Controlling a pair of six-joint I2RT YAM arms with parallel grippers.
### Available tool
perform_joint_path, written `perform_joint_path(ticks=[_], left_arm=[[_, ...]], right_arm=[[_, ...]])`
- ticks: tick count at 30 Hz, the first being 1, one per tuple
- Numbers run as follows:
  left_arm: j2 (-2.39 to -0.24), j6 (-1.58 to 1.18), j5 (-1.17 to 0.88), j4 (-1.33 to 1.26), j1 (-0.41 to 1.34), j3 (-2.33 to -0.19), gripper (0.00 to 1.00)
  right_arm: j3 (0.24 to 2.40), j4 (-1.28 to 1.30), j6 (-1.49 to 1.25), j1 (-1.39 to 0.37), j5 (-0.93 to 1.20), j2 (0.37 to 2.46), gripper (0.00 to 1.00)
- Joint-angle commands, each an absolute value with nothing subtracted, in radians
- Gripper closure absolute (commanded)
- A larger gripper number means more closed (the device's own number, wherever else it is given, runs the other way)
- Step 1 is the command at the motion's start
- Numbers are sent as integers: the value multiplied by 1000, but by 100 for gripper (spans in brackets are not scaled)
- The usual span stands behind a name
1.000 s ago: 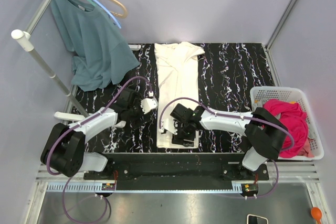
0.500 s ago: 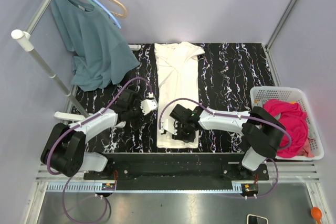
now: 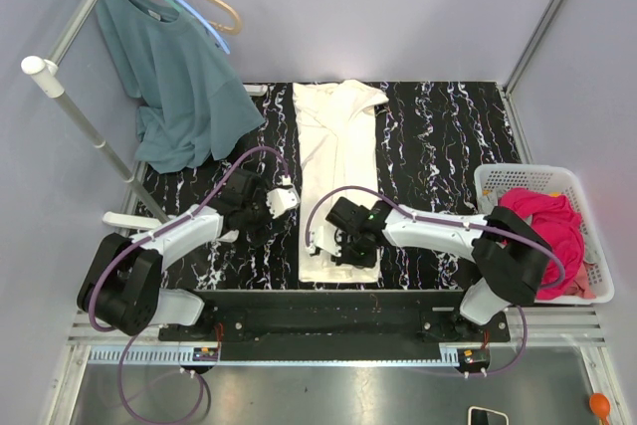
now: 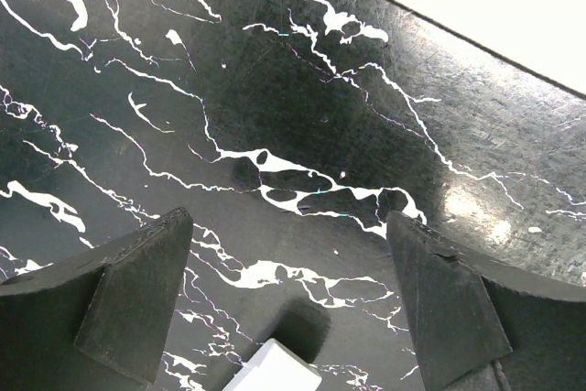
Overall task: Fold and stack the t-shirts
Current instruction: Fold the tshirt
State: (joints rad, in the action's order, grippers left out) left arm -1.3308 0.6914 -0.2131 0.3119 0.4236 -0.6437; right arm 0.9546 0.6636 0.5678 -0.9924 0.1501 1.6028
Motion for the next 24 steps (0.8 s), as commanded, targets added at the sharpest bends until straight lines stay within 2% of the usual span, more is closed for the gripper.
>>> perform_joint_path(ticks=[1,16,24], left_arm=[[-1341,699,-225,296,420,-666,8],[-1364,703,-219,316,420,-693,8],[-1376,706,-215,321,420,-692,8]], right_arm=[[937,742,563,-1003,150,1540,83],[887,787,561,-1003,146,1480,83],[896,824,557,-1003,133,1447,80]])
